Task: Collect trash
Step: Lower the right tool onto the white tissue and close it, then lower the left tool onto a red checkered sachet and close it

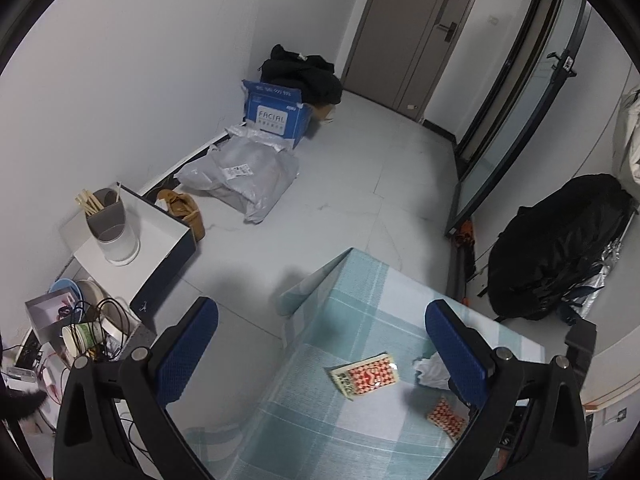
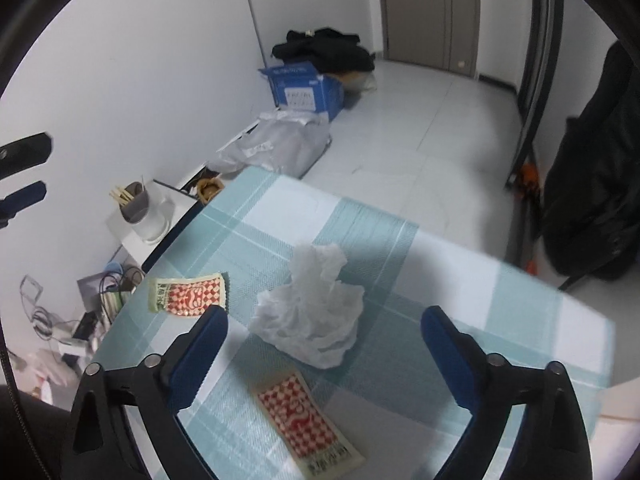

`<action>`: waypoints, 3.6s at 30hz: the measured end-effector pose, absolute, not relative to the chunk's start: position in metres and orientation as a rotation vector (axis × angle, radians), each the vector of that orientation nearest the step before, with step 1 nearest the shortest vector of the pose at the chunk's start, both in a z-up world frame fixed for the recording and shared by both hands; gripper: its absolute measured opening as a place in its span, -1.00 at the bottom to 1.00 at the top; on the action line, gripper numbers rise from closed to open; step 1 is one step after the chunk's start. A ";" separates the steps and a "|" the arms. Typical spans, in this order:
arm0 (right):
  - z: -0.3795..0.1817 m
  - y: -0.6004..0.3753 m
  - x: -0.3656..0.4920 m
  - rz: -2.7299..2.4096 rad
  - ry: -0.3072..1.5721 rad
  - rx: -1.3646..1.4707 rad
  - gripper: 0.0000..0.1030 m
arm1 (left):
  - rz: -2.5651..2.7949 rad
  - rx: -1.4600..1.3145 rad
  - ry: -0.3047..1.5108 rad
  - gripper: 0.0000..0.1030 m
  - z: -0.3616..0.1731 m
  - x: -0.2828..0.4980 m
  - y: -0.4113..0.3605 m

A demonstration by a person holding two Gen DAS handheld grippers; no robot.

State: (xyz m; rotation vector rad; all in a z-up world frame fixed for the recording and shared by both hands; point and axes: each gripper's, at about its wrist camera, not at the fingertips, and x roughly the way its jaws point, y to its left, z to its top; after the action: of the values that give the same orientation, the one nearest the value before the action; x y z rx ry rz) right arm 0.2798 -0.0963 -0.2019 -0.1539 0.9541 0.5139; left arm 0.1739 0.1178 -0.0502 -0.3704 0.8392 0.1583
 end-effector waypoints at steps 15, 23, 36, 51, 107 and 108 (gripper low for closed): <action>-0.221 -0.079 0.297 0.519 1.006 -0.234 -0.36 | 0.179 -0.357 0.892 0.97 -0.059 0.182 0.119; -0.219 -0.085 0.297 0.534 1.021 -0.202 -0.79 | 0.183 -0.336 0.910 0.97 -0.065 0.184 0.117; -0.182 -0.099 0.280 0.552 0.967 -0.124 -0.80 | 0.055 -0.286 0.979 0.97 -0.082 0.199 0.101; -0.158 -0.140 0.263 0.537 0.941 -0.052 -0.82 | -0.004 -0.144 1.256 0.71 -0.143 0.220 0.071; -0.127 -0.188 0.248 0.522 0.908 0.149 -0.82 | -0.013 -0.007 1.052 -0.91 -0.118 0.182 0.035; -0.126 -0.188 0.243 0.524 0.904 0.151 -0.82 | -0.016 -0.008 1.049 -0.91 -0.117 0.180 0.035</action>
State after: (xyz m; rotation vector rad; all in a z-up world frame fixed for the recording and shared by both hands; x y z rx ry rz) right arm 0.2435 -0.1881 -0.1260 0.1515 0.9038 0.5238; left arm 0.1802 0.0346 -0.1169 -0.0075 1.0494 -0.0157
